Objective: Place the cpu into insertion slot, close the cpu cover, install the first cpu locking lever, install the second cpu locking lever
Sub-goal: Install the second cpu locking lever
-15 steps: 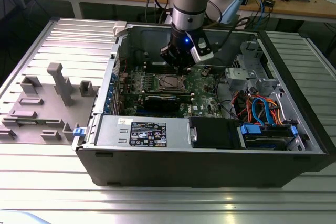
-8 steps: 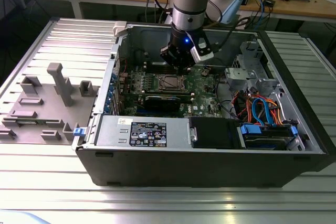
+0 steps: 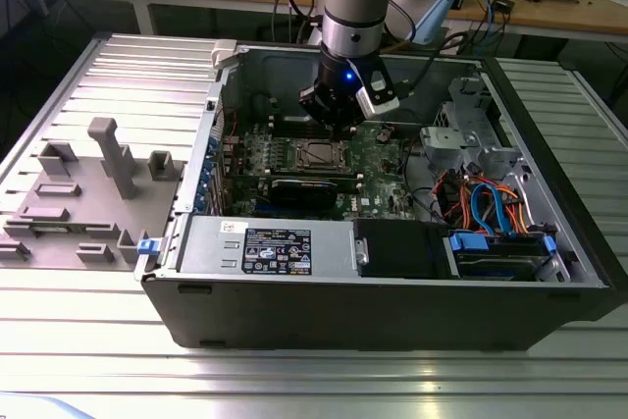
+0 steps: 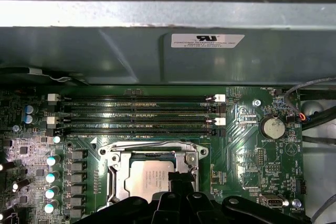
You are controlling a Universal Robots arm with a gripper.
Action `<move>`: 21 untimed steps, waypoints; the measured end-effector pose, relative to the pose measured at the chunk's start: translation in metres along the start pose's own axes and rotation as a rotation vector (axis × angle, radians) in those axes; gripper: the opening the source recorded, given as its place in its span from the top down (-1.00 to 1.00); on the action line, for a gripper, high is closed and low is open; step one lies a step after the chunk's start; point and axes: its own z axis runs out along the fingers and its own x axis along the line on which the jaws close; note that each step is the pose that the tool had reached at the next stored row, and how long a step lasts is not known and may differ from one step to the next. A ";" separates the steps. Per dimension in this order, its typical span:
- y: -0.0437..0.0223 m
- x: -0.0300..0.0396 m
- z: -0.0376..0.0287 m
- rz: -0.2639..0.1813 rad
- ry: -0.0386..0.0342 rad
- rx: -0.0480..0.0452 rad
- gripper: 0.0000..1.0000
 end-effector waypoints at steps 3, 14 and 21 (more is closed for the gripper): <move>-0.0012 -0.0001 -0.0001 0.000 0.0000 0.0001 0.79; -0.0036 -0.0001 -0.0067 0.000 0.0000 -0.0001 0.79; -0.0197 0.0001 -0.0054 0.000 0.0000 -0.0003 0.79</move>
